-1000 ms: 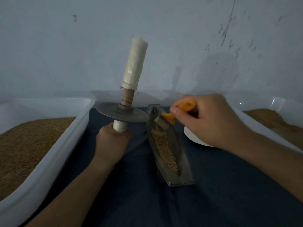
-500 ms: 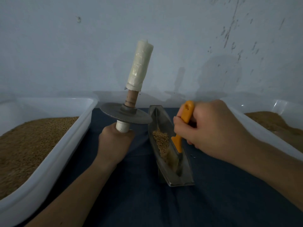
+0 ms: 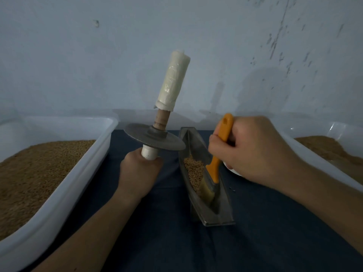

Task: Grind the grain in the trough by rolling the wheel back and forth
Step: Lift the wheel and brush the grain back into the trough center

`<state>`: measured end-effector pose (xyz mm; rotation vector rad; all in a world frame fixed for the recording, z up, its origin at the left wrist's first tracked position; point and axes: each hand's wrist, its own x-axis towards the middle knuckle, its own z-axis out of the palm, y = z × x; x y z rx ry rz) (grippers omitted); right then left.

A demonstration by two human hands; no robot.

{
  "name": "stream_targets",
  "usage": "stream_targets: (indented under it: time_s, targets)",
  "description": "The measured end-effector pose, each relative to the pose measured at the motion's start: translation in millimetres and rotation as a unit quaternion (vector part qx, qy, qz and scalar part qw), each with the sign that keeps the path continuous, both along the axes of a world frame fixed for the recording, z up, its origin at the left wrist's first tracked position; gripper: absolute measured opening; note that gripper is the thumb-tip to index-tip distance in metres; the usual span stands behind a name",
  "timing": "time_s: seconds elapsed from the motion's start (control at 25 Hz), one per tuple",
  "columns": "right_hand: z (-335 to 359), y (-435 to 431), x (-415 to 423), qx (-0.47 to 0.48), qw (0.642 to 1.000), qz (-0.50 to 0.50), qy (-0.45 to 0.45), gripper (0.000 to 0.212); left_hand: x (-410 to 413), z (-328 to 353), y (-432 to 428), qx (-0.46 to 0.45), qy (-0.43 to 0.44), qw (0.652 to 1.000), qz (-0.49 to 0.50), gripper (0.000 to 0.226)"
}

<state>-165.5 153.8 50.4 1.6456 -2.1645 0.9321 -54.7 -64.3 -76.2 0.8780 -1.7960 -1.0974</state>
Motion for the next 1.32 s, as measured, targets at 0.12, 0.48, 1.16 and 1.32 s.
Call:
stream_targets:
  time_s: [0.12,0.48,1.16,1.32]
  targets:
    - [-10.9,-17.3,-4.1,0.015,1.000,-0.022,0.000,0.038,0.3,0.0,0.2,0.002,-0.001,1.000,-0.001,0.016]
    - [-14.1,-22.3,-7.1,-0.007,1.000,-0.007,-0.005,0.040,-1.0,0.1,-1.3,0.011,-0.004,1.000,0.004,0.015]
    - [-90.9,89.1,-109.3,0.030,0.989,-0.079,0.122,0.041,-0.5,1.7,6.5,-0.043,-0.038,0.998,0.004,0.013]
    - [-120.0,90.7,-122.5,0.154,0.970,-0.108,0.155,0.056,-1.0,2.0,9.4,-0.055,-0.042,0.998,-0.004,0.015]
